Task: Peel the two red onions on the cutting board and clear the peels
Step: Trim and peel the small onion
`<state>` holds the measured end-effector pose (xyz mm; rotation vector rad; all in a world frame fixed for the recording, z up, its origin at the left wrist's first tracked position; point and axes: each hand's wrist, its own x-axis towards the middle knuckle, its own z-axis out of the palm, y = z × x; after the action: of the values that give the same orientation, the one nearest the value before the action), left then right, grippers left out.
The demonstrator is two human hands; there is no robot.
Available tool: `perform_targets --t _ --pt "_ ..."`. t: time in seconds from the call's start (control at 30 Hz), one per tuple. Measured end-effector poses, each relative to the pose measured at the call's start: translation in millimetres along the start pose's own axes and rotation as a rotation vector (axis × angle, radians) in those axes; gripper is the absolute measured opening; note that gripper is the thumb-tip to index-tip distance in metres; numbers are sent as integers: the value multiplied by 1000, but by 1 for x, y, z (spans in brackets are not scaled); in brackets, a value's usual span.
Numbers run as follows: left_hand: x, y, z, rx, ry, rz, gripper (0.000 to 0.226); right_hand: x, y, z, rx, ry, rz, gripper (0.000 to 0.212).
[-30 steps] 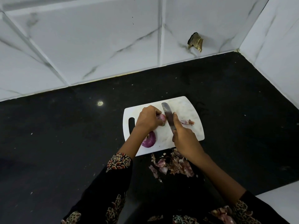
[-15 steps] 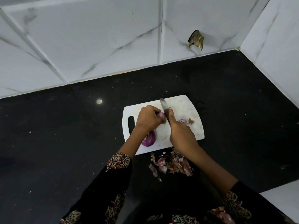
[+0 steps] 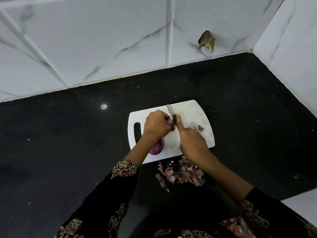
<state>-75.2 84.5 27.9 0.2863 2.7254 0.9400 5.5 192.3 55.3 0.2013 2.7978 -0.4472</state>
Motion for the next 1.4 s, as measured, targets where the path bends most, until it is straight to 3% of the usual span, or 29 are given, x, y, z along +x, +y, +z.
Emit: perform_targets --t 1.03,1.17,1.4 --pt "1 -13 0 -19 -10 66 24 -13 21 37 36 50 -80 83" --pt "3 -21 -10 -76 -64 45 31 -8 19 35 36 58 -61 82" --pt "-2 -48 -37 -346 3 -50 37 -9 20 36 100 81 -105 85"
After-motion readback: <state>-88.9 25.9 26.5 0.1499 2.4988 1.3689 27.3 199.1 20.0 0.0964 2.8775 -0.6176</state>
